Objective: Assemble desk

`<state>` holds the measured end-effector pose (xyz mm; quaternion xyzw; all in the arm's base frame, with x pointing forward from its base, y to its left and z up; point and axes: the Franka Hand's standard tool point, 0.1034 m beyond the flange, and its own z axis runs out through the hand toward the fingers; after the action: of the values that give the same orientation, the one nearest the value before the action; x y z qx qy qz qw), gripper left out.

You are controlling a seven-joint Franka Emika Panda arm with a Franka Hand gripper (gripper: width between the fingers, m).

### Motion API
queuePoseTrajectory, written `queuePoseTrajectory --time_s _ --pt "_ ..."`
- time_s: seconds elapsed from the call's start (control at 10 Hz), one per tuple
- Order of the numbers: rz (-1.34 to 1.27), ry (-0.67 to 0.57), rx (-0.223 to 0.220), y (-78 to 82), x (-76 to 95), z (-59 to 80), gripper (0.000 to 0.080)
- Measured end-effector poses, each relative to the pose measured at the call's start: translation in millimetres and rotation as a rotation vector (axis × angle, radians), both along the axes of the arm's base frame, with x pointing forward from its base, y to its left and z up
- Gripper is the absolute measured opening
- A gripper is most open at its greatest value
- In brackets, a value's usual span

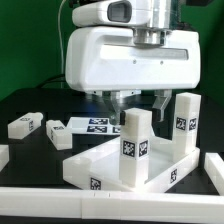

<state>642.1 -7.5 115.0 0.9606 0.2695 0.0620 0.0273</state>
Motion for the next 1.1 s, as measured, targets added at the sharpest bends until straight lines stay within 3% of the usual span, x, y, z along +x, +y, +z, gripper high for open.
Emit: queuePoseTrajectory --time_s 0.1,0.2,0.4,1.1 --pt "-0.005 0.000 0.001 -0.2 0.0 0.0 0.0361" --pt "-0.028 0.001 0.005 0.2 -0.5 -0.3 0.0294" --pt "-0.051 0.001 0.010 0.6 -0.5 -0.3 0.0294" --pt "-0.800 -0.010 0.132 8.6 -2.0 -3.0 0.0294"
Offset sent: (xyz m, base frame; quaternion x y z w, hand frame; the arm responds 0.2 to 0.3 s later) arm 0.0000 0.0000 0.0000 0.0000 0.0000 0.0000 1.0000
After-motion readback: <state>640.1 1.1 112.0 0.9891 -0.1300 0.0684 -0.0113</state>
